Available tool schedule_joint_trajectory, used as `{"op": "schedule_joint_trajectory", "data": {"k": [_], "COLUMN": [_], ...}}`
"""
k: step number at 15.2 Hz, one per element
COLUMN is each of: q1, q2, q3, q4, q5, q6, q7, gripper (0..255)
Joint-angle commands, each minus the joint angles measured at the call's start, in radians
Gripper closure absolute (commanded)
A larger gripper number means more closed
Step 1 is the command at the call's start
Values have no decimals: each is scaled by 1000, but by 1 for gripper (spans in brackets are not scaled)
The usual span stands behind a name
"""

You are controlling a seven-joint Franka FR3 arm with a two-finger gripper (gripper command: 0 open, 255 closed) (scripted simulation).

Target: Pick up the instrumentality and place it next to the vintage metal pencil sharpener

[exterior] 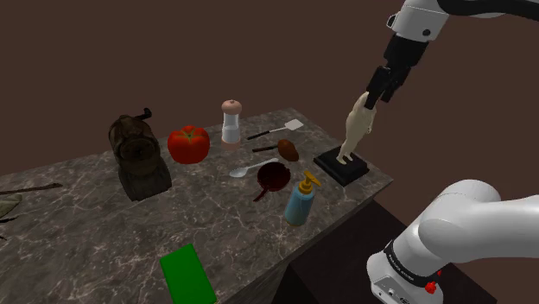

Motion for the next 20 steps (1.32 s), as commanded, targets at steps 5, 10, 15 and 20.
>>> {"op": "schedule_joint_trajectory", "data": {"k": [5,10,15,20], "q1": [40,96,153,210], "q2": [83,225,396,586], "q3": [-86,-185,-268,-331], "q4": [-25,-15,36,122], "q5": [-48,-82,-75,-27], "q6": [114,253,377,476], "q7": [-193,-430,-670,-914], "gripper": [0,0,0,0]}}
